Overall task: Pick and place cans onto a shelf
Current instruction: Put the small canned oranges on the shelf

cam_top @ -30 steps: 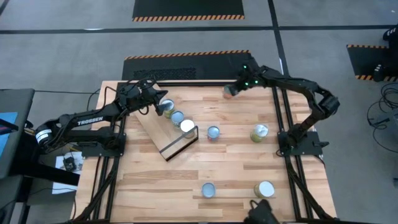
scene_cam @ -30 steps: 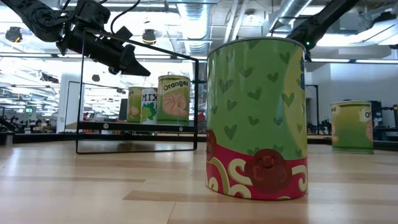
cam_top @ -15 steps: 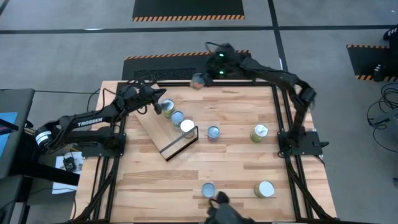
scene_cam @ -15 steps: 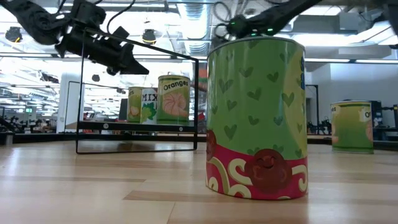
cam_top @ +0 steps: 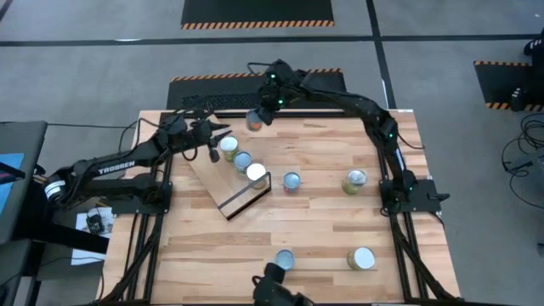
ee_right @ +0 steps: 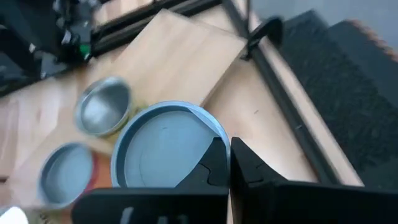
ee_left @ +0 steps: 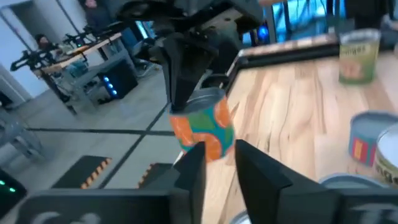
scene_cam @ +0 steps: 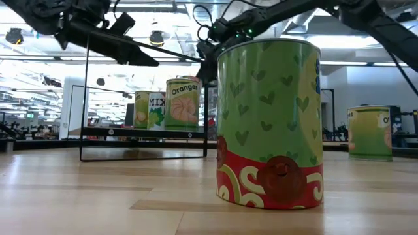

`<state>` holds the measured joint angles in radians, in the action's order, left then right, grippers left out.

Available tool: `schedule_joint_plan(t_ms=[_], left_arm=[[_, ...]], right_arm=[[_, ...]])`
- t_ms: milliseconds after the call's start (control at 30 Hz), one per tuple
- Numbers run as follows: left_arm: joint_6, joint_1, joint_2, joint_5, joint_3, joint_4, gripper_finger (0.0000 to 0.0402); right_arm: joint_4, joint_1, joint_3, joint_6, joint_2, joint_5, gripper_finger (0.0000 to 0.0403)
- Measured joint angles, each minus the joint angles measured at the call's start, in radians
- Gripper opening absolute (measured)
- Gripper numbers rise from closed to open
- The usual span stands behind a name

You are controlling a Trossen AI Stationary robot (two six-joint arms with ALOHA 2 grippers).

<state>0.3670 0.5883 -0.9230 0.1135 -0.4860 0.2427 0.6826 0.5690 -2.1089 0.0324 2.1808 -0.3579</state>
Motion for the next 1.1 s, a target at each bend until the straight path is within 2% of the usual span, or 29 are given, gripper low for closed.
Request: schedule_joint_plan(t_ms=[167, 333, 633, 1100], left_arm=[[0.136, -0.042, -0.106, -0.044, -0.089, -0.024, 0.0132], [0.254, -0.083, -0.226, -0.101, -0.185, -0.080, 0.0157], [0.386, -0.130, -0.370, -0.224, -0.315, -0.162, 0.0162], [0.470, -0.129, -0.475, -0.279, -0.405, -0.276, 0.0162]], right_arm=[[0.019, -0.021, -0.043, 0.031, 0.021, 0.068, 0.0004], [0.046, -0.033, -0.044, 0.068, 0.019, 0.144, 0.0004], [0.066, -0.042, -0.044, 0.121, 0.019, 0.192, 0.0004], [0.064, -0.065, -0.044, 0.152, 0.019, 0.202, 0.0004]])
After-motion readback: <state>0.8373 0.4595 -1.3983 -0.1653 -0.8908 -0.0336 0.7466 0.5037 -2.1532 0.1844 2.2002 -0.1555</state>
